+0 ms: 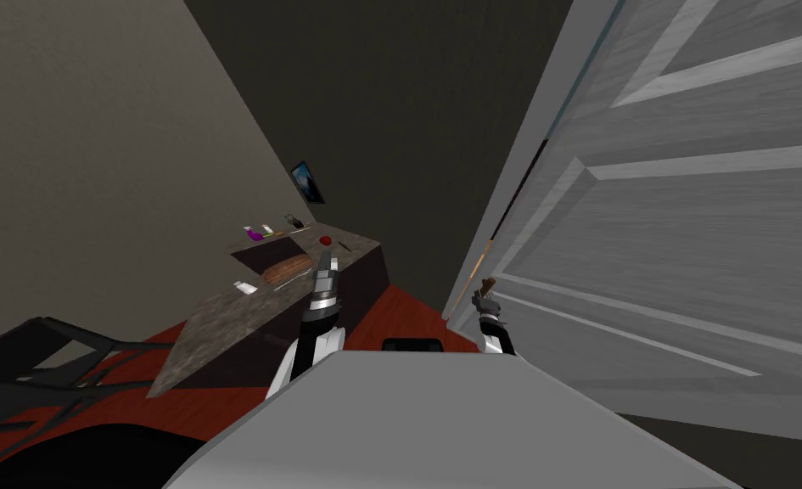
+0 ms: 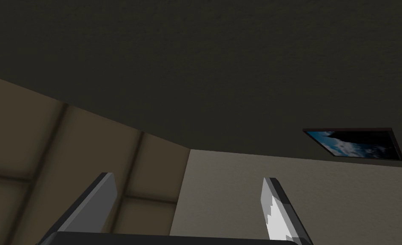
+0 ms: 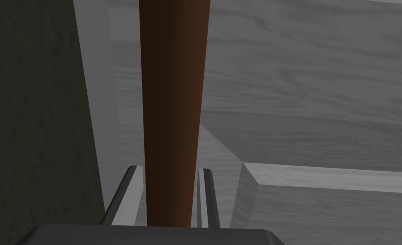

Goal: Pull the door open

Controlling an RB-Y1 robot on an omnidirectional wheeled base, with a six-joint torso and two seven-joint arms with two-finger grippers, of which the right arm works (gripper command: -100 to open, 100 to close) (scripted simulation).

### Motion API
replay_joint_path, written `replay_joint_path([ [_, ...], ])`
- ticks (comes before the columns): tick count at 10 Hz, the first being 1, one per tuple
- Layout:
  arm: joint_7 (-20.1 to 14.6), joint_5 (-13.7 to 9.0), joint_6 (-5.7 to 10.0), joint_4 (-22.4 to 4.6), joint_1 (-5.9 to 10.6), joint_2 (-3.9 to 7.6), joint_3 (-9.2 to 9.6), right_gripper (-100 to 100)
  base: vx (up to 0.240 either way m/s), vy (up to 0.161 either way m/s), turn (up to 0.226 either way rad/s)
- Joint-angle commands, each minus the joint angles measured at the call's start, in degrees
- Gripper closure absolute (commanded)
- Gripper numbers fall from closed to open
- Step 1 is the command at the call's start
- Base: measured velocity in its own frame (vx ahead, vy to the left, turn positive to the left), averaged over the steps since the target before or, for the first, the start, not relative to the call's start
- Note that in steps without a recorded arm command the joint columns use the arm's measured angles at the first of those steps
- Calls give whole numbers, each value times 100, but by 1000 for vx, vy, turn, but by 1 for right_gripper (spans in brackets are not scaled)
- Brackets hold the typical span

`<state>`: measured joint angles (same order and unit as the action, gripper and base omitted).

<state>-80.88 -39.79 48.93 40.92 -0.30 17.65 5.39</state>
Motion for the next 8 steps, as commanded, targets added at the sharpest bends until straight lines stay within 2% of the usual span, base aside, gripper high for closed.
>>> replay_joint_path([
  [1,-95,77,-45,73,-23,31,145,100,-234,-15,70],
  [3,-164,139,-71,128,-31,60,259,100,-224,-27,52],
  [4,-116,114,-87,181,-63,53,212,100,-105,-5,22],
  [8,-366,246,-39,300,-189,213,537,100,-207,-3,91],
])
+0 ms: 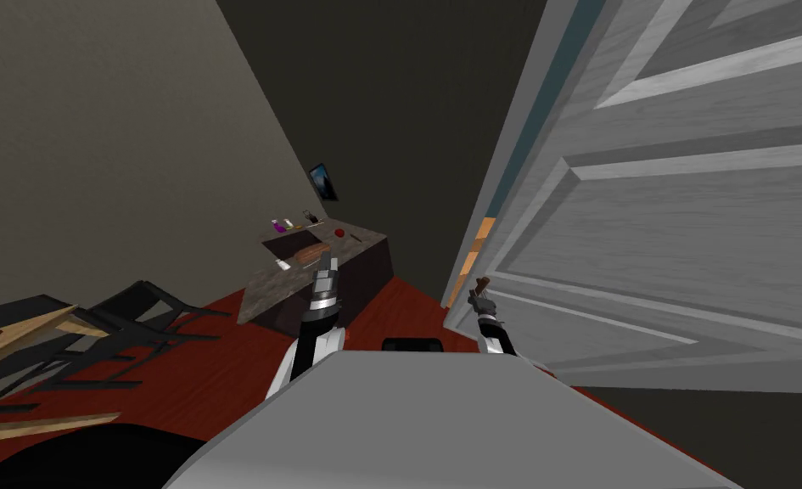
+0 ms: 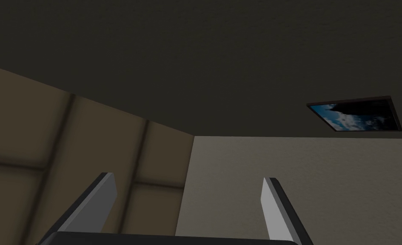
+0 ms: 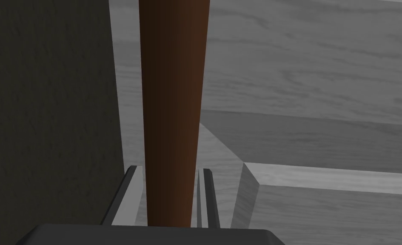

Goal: Pull the door open

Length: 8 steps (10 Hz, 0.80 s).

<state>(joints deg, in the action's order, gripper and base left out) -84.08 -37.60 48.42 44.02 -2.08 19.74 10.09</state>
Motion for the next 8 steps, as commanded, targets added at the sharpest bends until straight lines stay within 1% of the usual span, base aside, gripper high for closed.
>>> replay_joint_path([
  [1,-98,53,25,15,-36,40,131,100,-219,-13,82],
  [2,-171,90,43,50,-71,90,220,100,-257,-48,86],
  [4,-268,138,68,96,-118,156,340,100,-234,-25,89],
  [5,-236,122,65,54,-75,136,297,100,-107,-10,27],
  [6,-349,176,111,75,-131,204,424,100,-180,33,74],
  [8,-485,238,179,116,-194,310,564,100,-253,-44,102],
])
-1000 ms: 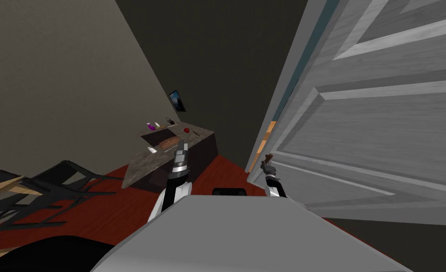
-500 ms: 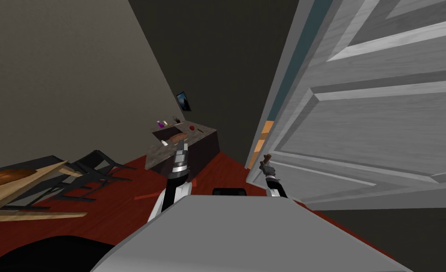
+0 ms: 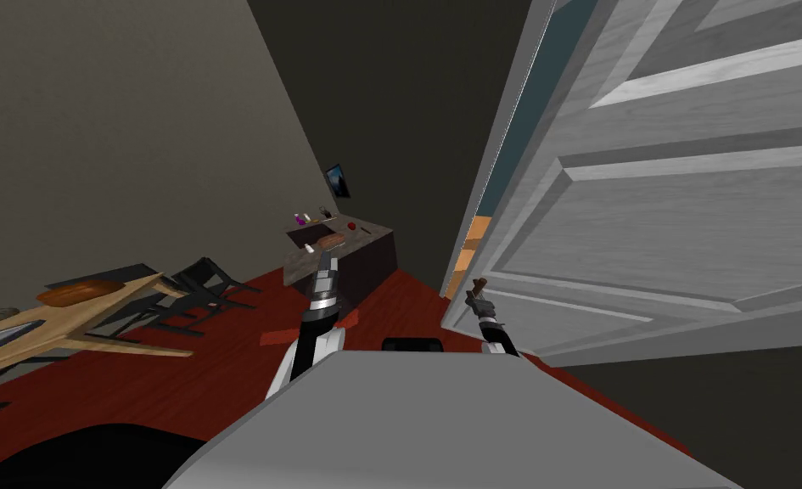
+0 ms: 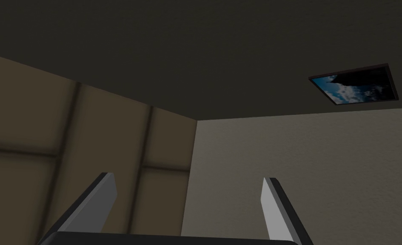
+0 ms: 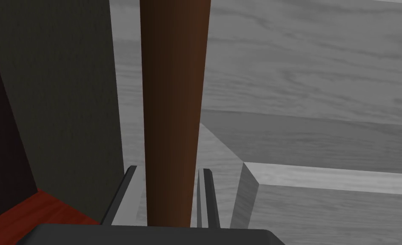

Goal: Pull the door open

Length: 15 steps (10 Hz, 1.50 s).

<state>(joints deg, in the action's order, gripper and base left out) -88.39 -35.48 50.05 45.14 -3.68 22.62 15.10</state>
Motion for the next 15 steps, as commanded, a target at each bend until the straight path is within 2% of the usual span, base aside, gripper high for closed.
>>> replay_joint_path([
  [1,-166,77,71,38,-87,110,180,100,-232,-46,124],
  [4,-387,177,182,105,-189,282,408,100,-262,-24,94],
  [5,-334,154,165,111,-170,261,352,100,-120,10,-2],
  [12,-874,376,674,176,-520,716,906,100,-214,-56,114],
  [13,-837,365,656,115,-457,666,866,100,-101,-16,20],
  [15,-997,443,871,75,-564,787,1023,100,-185,-41,123],
])
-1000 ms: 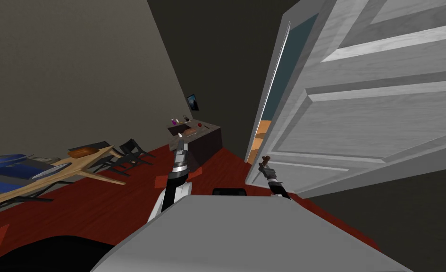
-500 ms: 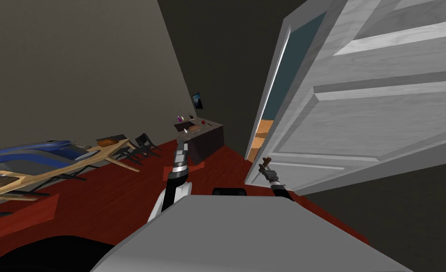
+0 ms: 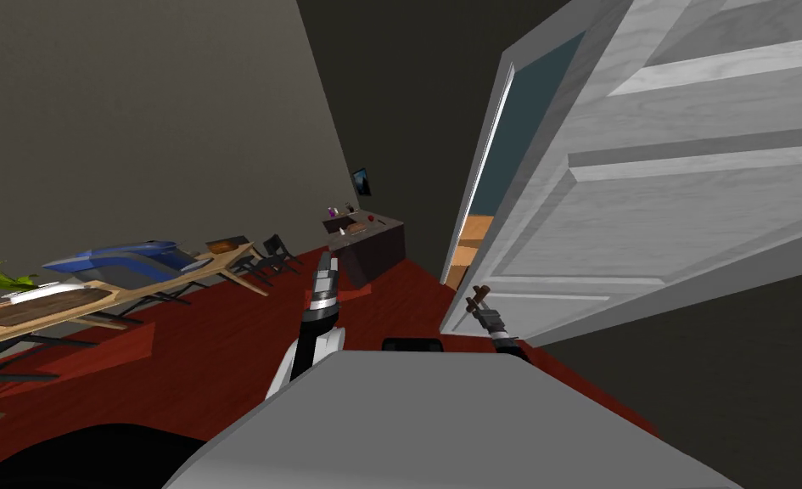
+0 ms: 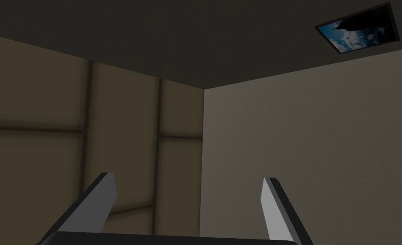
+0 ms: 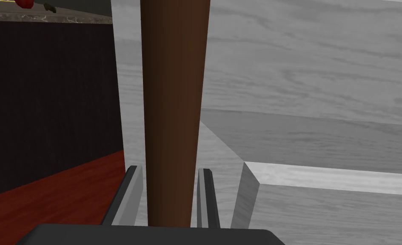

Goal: Pull the door open

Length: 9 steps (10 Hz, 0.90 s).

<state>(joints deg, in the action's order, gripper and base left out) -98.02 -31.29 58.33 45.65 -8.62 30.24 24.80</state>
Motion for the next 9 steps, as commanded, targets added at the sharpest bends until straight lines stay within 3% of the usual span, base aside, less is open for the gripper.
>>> replay_joint_path([
  [1,-94,54,131,12,-108,78,111,100,-220,-76,98],
  [6,-371,188,529,-44,-286,322,375,100,-188,-58,101],
  [7,-327,169,458,1,-269,306,339,100,-82,-15,10],
  [9,-394,212,540,-65,-275,332,384,100,-164,-47,141],
])
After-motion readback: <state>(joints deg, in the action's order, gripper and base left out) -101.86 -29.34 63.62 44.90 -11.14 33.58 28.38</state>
